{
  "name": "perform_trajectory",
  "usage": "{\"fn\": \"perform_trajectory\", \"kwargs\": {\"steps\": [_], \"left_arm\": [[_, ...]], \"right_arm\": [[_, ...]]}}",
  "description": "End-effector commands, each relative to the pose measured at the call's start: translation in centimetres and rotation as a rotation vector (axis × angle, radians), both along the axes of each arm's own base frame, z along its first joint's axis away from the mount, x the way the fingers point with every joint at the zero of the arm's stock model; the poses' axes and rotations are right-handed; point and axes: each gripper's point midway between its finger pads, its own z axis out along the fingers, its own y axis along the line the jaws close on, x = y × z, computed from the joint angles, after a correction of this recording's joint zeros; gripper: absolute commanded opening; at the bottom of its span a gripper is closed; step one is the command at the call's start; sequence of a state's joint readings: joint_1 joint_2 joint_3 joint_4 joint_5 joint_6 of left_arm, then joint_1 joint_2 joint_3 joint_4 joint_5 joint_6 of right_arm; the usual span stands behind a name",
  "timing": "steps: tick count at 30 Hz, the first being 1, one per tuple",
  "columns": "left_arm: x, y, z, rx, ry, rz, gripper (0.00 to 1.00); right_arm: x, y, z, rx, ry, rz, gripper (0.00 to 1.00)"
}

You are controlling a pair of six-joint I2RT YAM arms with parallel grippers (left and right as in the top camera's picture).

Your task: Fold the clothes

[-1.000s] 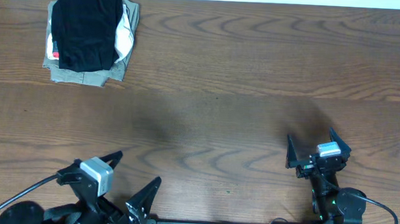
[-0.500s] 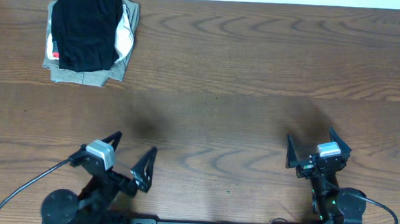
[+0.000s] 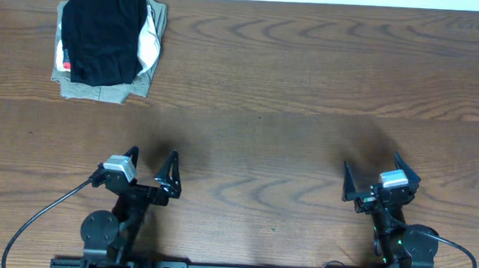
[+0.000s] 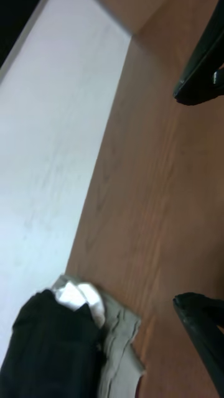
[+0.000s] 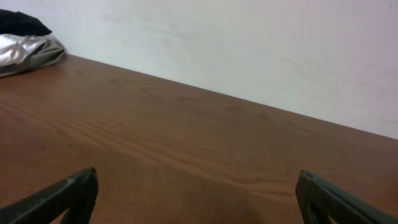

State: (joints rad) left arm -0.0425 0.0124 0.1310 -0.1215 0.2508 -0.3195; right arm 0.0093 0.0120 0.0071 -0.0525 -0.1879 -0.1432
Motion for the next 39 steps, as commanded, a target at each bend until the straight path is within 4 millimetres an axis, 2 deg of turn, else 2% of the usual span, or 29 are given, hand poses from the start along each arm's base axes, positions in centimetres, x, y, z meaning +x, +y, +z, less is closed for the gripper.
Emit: {"fn": "perform_trajectory", "kwargs": {"steps": [1,9,13,17,22,39], "left_arm": [[0.7,1.5,-0.8,-0.013,-0.012,0.094,0.98],[1.3,3.1,-3.1,0.006,-0.002,0.186,0.98],[1.3,3.8,-3.3,0.095,-0.005,0.212,0.98],[1.2,4.9,-4.8,0.184,0.049,0.246,0.98],[1.1,5.8,-4.7,0.219,0.046,0.277,0.98],[1.1,5.8,-4.7,0.219,0.047,0.278,0.98]], "right_arm": [[-0.1,0.1,0.0,-0.014,-0.004,0.009,0.99],[-0.1,0.1,0.0,-0.014,-0.004,0.009,0.99],[-0.1,0.1,0.0,-0.014,-0.004,0.009,0.99],[-0.1,0.1,0.0,-0.014,-0.004,0.009,0.99],[-0.1,0.1,0.0,-0.014,-0.004,0.009,0.99],[-0.1,0.1,0.0,-0.014,-0.004,0.009,0.99]]}}
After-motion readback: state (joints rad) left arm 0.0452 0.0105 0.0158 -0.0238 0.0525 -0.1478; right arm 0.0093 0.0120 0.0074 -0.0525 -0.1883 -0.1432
